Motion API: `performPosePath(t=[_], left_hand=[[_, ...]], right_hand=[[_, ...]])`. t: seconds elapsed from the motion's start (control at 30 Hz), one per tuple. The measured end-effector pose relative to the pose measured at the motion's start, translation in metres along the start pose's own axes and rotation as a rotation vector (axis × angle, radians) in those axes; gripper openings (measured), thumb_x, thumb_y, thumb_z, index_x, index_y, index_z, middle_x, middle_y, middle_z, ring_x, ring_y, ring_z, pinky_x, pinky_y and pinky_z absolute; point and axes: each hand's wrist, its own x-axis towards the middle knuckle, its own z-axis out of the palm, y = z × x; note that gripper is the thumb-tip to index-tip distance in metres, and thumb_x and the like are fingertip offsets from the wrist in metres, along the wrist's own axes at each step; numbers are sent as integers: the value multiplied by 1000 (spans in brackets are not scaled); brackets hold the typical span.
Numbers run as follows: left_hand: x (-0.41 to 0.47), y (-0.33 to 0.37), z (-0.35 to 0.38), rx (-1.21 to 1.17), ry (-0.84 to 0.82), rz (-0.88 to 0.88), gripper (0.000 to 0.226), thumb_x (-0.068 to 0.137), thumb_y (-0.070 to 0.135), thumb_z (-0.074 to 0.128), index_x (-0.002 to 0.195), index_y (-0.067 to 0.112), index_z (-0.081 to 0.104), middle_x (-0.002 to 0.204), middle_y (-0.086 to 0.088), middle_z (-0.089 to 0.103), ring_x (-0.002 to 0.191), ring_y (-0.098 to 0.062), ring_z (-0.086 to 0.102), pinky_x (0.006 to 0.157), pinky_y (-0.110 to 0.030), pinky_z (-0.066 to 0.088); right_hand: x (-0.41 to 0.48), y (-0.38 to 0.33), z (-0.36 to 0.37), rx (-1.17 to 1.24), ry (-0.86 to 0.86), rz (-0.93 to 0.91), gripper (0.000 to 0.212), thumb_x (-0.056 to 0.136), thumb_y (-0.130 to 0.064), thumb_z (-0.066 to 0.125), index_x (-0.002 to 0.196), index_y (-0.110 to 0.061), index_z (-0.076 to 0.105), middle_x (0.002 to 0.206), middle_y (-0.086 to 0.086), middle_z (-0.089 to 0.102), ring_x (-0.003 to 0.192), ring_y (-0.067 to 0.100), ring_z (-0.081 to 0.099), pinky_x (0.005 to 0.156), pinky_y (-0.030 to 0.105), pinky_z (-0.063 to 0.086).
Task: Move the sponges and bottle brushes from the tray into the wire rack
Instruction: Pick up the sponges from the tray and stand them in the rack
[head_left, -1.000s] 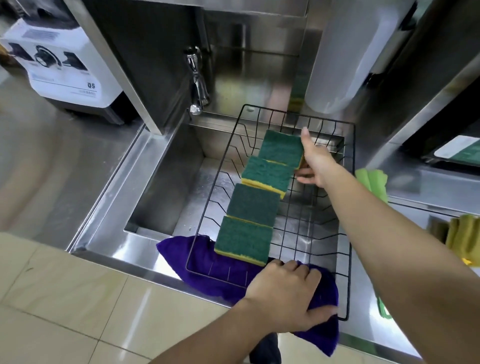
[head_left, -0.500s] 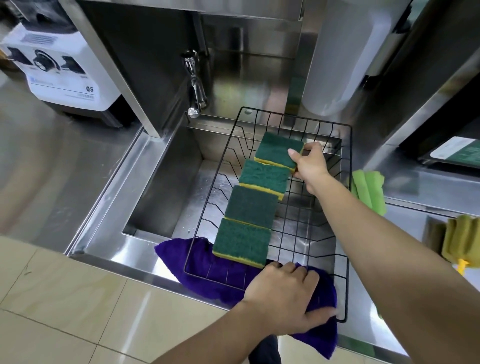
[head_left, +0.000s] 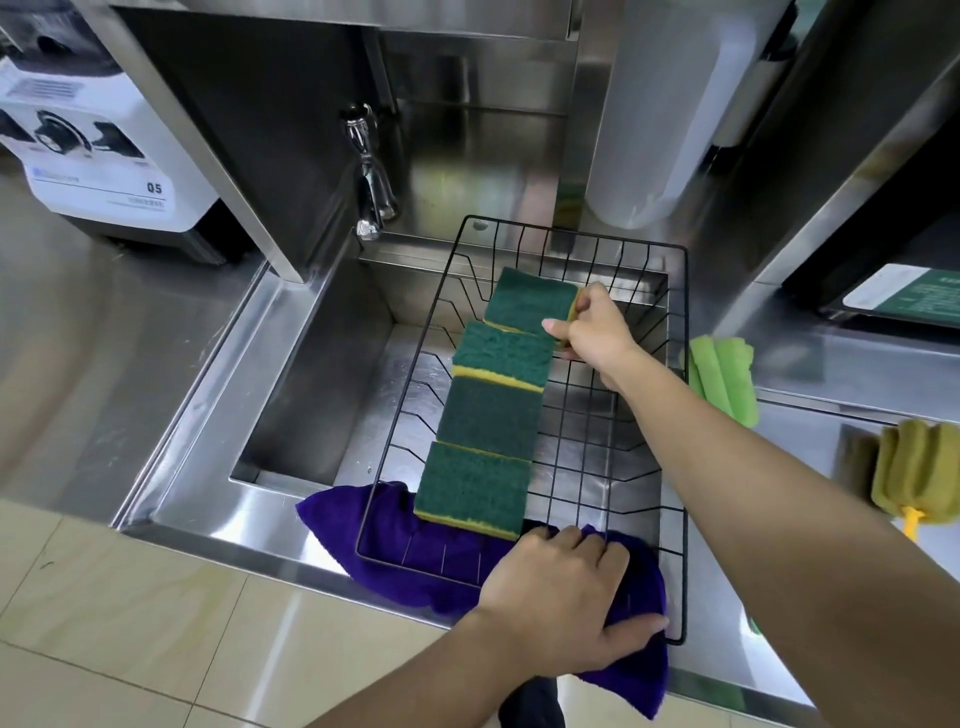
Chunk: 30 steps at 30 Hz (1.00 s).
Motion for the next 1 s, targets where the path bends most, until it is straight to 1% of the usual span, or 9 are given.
performPosePath(t=[0.1,0.23,0.33,0.43,0.57,0.67,0.8,0.9,1.0], left_hand=[[0,1,-2,36,-30,-20,57,87,61,27,91,13,58,77,-2,65,69,-20,57,61,-29,45],[1,2,-5,52,-60,-35,58,86,62,24,87,16,59,73,1,64,66,-17,56,58,-26,44],[1,2,-5,59,-50,-23,57,87,62,24,86,16,58,74,0,64,67,-18,56,58,-27,44],[2,2,-5,63,-57,-26,56,87,62,25,84,16,58,72,1,63,65,-18,56,57,-26,44],[2,1,-4,48,-50,-22,54,87,61,29,82,16,57,71,0,63,64,-19,55,56,-27,44],[2,3,-5,41,-63,-26,51,86,61,33,82,16,58,70,1,63,64,-18,55,56,-27,44],[3,3,-6,40,-83,-27,48,86,59,37,80,16,58,69,1,62,64,-19,56,56,-27,44],[3,4,-8,48,-111,-40,51,86,59,35,82,15,59,71,0,63,65,-19,56,57,-29,45],[4,4,-9,35,-118,-47,52,87,59,33,81,13,58,71,-2,63,64,-21,57,55,-31,46]], right_hand=[[-1,-4,-3,40,-55,-9,30,83,-2,63,82,-20,39,84,0,51,85,22,56,63,31,54],[-1,-7,0,135,-40,43,25,84,-4,62,102,-15,48,112,11,51,96,25,56,72,31,55],[-2,-7,3,-56,-123,31,53,84,-20,65,132,-15,44,127,6,53,112,22,53,96,35,47],[-7,-6,7,-202,-210,29,72,79,-30,70,140,-21,34,139,11,39,125,28,44,110,40,34],[-13,-8,10,-429,-243,12,96,81,-39,66,148,-10,4,146,17,26,132,32,34,109,37,33],[-18,-12,10,-567,-269,-34,89,88,-39,57,147,-1,2,151,17,27,135,31,34,108,36,35],[-23,-12,5,-665,-298,-8,82,93,-42,46,147,-3,-2,154,17,22,137,30,31,105,34,34],[-29,-12,2,-663,-296,-4,77,91,-43,48,147,-5,10,152,18,25,135,31,34,107,38,33],[-36,-16,-2,-635,-126,-97,42,90,-31,53,125,-8,50,129,16,53,115,33,52,95,38,45]])
